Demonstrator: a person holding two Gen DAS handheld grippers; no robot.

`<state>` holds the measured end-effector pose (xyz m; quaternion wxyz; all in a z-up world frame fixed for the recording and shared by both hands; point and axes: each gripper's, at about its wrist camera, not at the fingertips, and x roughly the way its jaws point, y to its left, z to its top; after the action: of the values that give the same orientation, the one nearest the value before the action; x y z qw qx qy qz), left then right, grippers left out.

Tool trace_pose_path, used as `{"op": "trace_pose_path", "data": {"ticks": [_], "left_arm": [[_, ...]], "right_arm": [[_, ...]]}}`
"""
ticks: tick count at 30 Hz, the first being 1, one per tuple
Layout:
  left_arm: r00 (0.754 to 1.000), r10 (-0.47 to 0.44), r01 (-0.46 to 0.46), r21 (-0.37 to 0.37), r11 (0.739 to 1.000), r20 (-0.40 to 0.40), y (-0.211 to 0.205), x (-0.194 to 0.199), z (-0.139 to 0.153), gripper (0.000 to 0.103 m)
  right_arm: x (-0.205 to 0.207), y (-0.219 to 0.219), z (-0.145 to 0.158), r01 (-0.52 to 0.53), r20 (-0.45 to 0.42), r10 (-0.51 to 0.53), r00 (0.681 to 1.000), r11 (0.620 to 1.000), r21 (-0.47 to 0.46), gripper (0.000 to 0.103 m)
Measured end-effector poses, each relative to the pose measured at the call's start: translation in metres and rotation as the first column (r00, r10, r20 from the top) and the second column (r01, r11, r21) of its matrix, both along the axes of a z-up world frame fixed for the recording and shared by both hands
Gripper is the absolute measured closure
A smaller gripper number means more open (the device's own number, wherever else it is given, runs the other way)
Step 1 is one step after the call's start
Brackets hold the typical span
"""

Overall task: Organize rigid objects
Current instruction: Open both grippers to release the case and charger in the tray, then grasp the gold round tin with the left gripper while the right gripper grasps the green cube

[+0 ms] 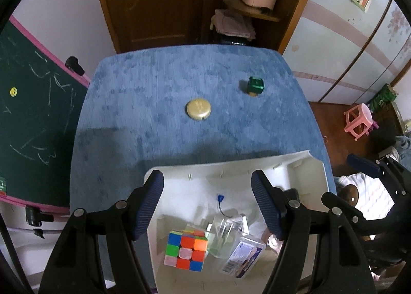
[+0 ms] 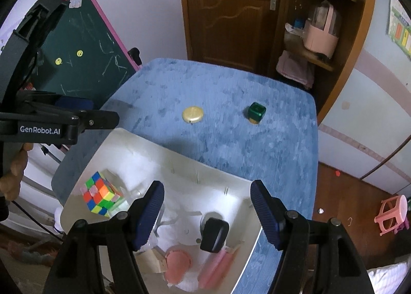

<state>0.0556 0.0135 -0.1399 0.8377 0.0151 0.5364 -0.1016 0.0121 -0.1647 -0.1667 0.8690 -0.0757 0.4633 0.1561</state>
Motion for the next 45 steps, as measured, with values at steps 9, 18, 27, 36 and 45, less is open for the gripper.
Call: {"op": "trace_pose_path", "data": {"ticks": [9,18,27,36,45], "left_arm": [[0.999,-0.027,0.026,0.033,0.999,0.029,-0.002,0.015,0.014,0.029],[0.997,-0.049,0.046,0.05,0.998,0.067,-0.001,0.043,0.036,0.029],[0.992,-0.045,0.04,0.044,0.998,0.119,-0.001,0.086,0.067,0.029],[1.0,-0.016,0.015,0.052,0.999,0.018,-0.012,0.151,0.03,0.026],[0.973,0.076,-0.064,0.061,0.996,-0.219,-0.025,0.203,-0.085,0.026]], "right_arm": [[0.019,-0.001,0.025,-0.001,0.041,0.001,0.999,1.0,0.011,0.033],[0.065,-0.006,0.061,0.047,0.084,-0.048,0.995,0.999,0.011,0.033],[0.135,-0.022,0.101,0.179,0.063,-0.18,0.982,0.983,0.032,0.033],[0.227,-0.043,0.05,0.334,-0.175,-0.319,0.931,0.941,0.062,0.032],[0.287,-0.049,-0.069,0.437,-0.395,-0.412,0.821,0.899,-0.028,0.033]]}}
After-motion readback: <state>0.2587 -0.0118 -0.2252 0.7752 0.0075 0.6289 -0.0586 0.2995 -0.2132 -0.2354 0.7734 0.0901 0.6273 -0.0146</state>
